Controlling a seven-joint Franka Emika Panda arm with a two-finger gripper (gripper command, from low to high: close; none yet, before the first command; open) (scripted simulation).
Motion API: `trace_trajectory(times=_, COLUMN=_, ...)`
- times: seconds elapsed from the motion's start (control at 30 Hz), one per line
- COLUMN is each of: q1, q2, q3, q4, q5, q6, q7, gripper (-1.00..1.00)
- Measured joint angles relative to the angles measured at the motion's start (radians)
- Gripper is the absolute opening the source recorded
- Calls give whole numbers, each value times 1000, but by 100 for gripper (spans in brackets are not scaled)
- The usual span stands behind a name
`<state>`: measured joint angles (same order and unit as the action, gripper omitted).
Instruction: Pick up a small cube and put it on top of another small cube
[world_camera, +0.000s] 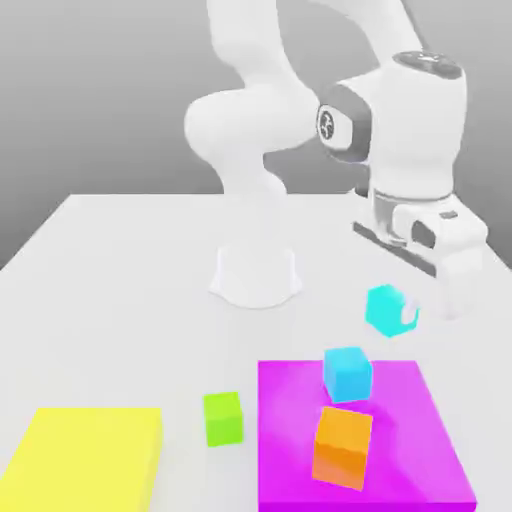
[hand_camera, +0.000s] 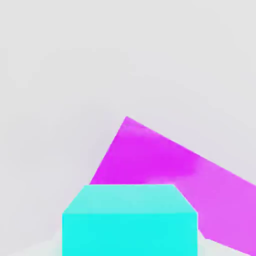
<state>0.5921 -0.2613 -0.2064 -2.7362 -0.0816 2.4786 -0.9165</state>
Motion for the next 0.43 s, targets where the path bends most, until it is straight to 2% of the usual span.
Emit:
trace_trajectory(times=0.17, q1=-19, q2=-26, q3=-68, q4=19, q5=-35, q6=-45, q7=-198, gripper=-100)
trace_trajectory(times=0.33, q1=-7, q2=118, q3=-90, q4=-11, q5=4, q6=126, q7=-254, gripper=-100)
trace_trajectory(times=0.37, q1=-6, q2=134, q3=-91, q4=-14, q5=8, q6=146, q7=-258, gripper=100)
trace_trajectory(times=0.43, q1=-6, q2=134, q3=-91, q4=-14, q5=8, q6=146, q7=-258, gripper=100)
